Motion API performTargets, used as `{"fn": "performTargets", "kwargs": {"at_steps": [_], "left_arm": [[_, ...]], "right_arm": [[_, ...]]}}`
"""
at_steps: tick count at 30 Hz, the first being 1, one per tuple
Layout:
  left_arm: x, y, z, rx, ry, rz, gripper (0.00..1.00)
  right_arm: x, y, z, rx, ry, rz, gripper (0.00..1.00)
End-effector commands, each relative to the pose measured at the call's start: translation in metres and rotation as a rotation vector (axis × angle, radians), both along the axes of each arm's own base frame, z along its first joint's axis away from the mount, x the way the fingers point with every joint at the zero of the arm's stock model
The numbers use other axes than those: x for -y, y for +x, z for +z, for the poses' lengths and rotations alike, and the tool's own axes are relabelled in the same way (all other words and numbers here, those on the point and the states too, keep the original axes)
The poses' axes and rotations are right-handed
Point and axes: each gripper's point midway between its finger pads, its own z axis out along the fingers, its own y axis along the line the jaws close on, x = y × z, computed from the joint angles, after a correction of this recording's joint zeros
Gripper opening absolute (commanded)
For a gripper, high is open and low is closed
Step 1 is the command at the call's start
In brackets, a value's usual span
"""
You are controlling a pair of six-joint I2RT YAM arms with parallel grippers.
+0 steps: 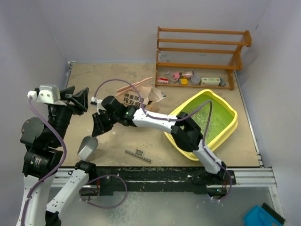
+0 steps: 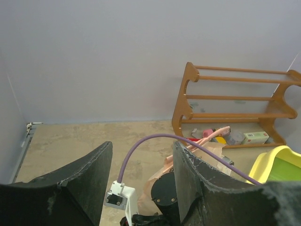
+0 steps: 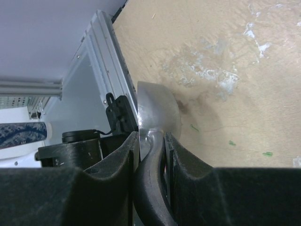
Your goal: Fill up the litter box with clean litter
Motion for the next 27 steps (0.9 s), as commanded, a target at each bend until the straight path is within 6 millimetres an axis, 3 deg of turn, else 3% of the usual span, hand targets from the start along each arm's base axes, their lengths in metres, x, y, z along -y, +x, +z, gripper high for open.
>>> {"fn": "performTargets", "kwargs": {"at_steps": [1,9,14,19,27], "left_arm": [[0.000,-0.003,0.004,0.023,0.002,-0.007,0.58],[0.004,-0.002,-0.008,-0.003,0.008,-0.025,0.61],[0.004,-0.004,-0.011,-0.010,0.013,-0.029,0.62],[0.005,-0.003,-0.013,-0.015,0.012,-0.031,0.62],[0.009,0.000,-0.018,-0.028,0.002,-0.046,0.62]], "right_arm": [[-0.012,0.017,0.018,0.043,0.069,-0.027,0.00],[-0.027,0.007,-0.004,-0.069,0.123,0.008,0.09],[-0.028,0.006,-0.007,-0.090,0.138,-0.004,0.23],[-0.021,0.006,-0.014,-0.084,0.114,-0.014,0.45],[-0.012,-0.003,-0.024,-0.113,0.118,-0.012,0.59]]}}
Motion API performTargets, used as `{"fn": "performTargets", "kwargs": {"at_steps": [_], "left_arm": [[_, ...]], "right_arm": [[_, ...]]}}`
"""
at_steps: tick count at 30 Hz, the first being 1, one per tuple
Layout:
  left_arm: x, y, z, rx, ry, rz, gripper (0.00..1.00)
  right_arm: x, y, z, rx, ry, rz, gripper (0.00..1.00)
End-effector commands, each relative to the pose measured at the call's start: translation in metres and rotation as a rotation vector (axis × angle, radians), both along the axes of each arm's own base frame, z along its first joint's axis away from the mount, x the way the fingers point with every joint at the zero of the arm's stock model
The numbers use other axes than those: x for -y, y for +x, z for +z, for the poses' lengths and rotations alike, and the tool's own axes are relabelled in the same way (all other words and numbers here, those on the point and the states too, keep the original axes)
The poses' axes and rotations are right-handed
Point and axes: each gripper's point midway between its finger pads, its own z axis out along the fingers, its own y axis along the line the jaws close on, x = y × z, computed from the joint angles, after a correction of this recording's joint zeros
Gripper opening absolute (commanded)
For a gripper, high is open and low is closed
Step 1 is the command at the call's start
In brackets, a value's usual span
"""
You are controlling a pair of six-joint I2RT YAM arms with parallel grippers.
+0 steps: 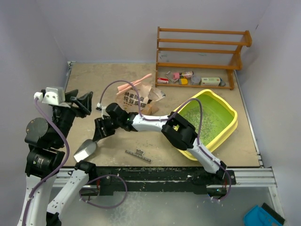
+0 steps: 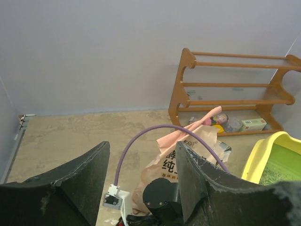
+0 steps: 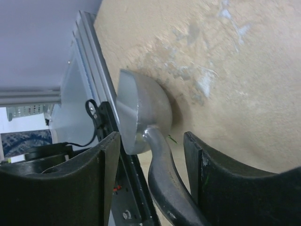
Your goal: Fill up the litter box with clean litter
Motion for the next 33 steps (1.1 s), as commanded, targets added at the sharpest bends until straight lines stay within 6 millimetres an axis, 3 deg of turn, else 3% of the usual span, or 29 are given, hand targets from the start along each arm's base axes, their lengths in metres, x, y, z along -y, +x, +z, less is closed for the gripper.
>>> {"fn": "performTargets", "kwargs": {"at_steps": [1,9,18,24,26,33], "left_arm": [[0.002,0.000,0.003,0.011,-0.015,-0.013,0.62],[0.005,0.004,0.000,0.002,-0.010,-0.022,0.62],[0.011,0.011,-0.008,-0.018,-0.012,-0.039,0.62],[0.021,0.019,-0.019,-0.038,0.018,-0.087,0.63],[0.025,0.022,-0.023,-0.043,0.034,-0.104,0.64],[0.040,0.033,-0.033,-0.031,0.076,-0.172,0.69]], "right_arm": [[0.002,-0.005,0.037,0.009,0.093,0.007,0.60],[0.036,-0.002,0.025,0.072,-0.011,-0.081,0.64],[0.071,-0.004,0.038,0.161,-0.032,-0.122,0.66],[0.113,0.003,0.042,0.254,-0.111,-0.217,0.67],[0.130,0.002,0.051,0.286,-0.129,-0.247,0.67],[0.206,0.006,0.117,0.454,-0.100,-0.415,0.67]]}}
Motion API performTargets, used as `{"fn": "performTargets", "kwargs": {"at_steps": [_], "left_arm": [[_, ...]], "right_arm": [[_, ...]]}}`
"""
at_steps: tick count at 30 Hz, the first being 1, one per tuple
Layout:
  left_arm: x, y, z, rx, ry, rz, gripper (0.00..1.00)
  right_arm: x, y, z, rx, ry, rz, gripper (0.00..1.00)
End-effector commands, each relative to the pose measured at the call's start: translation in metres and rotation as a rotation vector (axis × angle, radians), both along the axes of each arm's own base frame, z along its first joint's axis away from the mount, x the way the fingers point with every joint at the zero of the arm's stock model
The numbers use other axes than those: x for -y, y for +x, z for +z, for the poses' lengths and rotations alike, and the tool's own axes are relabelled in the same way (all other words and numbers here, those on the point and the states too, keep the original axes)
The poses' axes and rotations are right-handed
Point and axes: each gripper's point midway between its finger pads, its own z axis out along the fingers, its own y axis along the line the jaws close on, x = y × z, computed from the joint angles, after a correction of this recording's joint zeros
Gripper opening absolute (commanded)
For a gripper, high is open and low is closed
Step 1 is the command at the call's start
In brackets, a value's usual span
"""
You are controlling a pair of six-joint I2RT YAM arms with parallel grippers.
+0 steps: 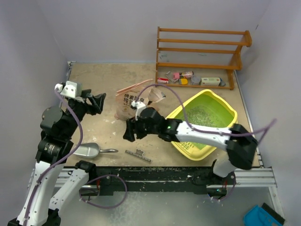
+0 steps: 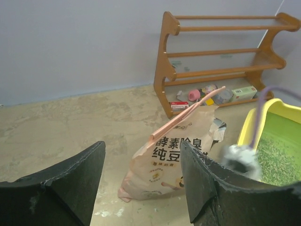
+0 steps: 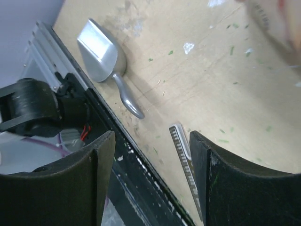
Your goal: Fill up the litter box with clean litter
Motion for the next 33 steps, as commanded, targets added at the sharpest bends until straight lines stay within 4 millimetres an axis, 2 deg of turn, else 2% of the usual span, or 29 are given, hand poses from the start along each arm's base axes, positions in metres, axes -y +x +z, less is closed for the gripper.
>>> {"fn": "performTargets", "kwargs": {"at_steps": [1,6,10,12,15,19,21,27,30,33], "left_arm": [[0.014,0.007,0.007,0.080,0.015,-0.073,0.70],[0.037,0.022,-0.018,0.108,0.029,-0.175,0.74],[0.055,0.036,-0.037,0.096,0.054,-0.261,0.77],[0.063,0.043,-0.044,0.084,0.059,-0.296,0.78],[0.071,0.055,-0.052,0.061,0.051,-0.321,0.78],[0.078,0.066,-0.060,0.065,0.031,-0.343,0.78],[0.082,0.068,-0.064,0.080,0.028,-0.362,0.78],[0.088,0.062,-0.080,0.106,0.058,-0.411,0.78],[0.090,0.056,-0.080,0.151,0.075,-0.438,0.78],[0.088,0.059,-0.086,0.159,0.105,-0.424,0.78]], "right_arm": [[0.049,0.016,0.069,0.211,0.063,-0.136,0.66],[0.122,0.021,0.104,0.356,0.036,-0.273,0.66],[0.181,0.033,0.104,0.364,-0.049,-0.361,0.66],[0.201,0.043,0.097,0.307,-0.046,-0.371,0.65],[0.212,0.054,0.083,0.229,-0.001,-0.328,0.65],[0.213,0.074,0.078,0.212,0.040,-0.267,0.65],[0.212,0.089,0.081,0.223,0.110,-0.226,0.65],[0.234,0.137,0.086,0.264,0.274,-0.205,0.64],[0.228,0.145,0.088,0.255,0.317,-0.149,0.62],[0.220,0.151,0.095,0.254,0.345,-0.092,0.60]]}}
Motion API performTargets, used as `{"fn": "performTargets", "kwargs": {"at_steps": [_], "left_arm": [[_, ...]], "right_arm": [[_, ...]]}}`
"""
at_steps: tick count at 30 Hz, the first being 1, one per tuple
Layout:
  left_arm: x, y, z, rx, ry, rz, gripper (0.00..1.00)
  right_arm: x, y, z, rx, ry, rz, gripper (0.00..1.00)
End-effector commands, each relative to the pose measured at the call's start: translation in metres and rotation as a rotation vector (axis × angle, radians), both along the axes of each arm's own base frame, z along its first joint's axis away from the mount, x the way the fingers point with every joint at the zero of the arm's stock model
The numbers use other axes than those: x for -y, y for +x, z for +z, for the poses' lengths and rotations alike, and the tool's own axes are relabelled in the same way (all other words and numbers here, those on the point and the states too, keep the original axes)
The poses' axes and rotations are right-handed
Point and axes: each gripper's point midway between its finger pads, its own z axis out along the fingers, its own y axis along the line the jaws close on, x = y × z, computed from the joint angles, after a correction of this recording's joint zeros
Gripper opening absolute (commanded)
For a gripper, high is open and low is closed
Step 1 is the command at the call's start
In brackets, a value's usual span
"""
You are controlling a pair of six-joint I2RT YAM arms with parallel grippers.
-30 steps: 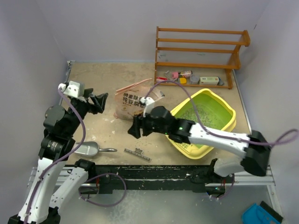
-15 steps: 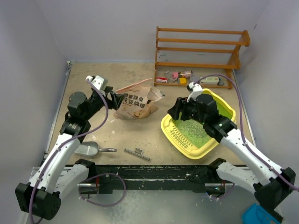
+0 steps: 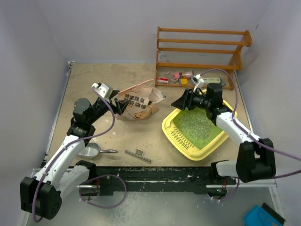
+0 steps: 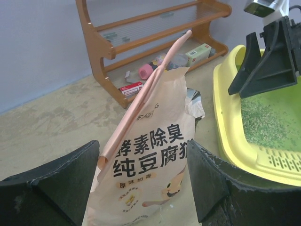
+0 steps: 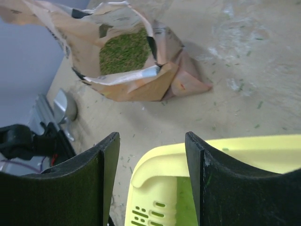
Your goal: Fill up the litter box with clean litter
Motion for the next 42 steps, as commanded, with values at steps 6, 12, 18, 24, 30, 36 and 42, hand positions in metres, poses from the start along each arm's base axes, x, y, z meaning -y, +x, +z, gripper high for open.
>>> {"fn": "performTargets", "kwargs": {"at_steps": [6,12,18,24,30,36,42], "left_arm": [[-0.003,0.013,0.018,0.147,0.066,0.022,0.79],[0.004,0.030,0.002,0.113,0.134,-0.011,0.76],[-0.001,0.046,0.016,0.169,0.046,0.061,0.32],[-0.040,0.045,0.038,0.264,-0.050,0.221,0.00],[-0.055,0.045,0.033,0.255,-0.081,0.266,0.00],[-0.059,0.046,0.032,0.250,-0.092,0.286,0.00],[-0.058,0.047,0.031,0.247,-0.092,0.284,0.00]], "right_arm": [[-0.023,0.007,0.056,0.178,0.073,0.175,0.59],[-0.023,0.008,0.050,0.151,0.059,0.180,0.59],[-0.026,0.020,0.042,0.124,0.057,0.188,0.59],[-0.032,0.042,0.044,0.093,0.096,0.173,0.58],[-0.041,0.073,0.047,0.036,0.006,0.103,0.53],[-0.063,0.076,0.057,0.009,-0.065,0.161,0.54],[-0.078,0.081,0.040,0.005,-0.117,0.198,0.55]]}}
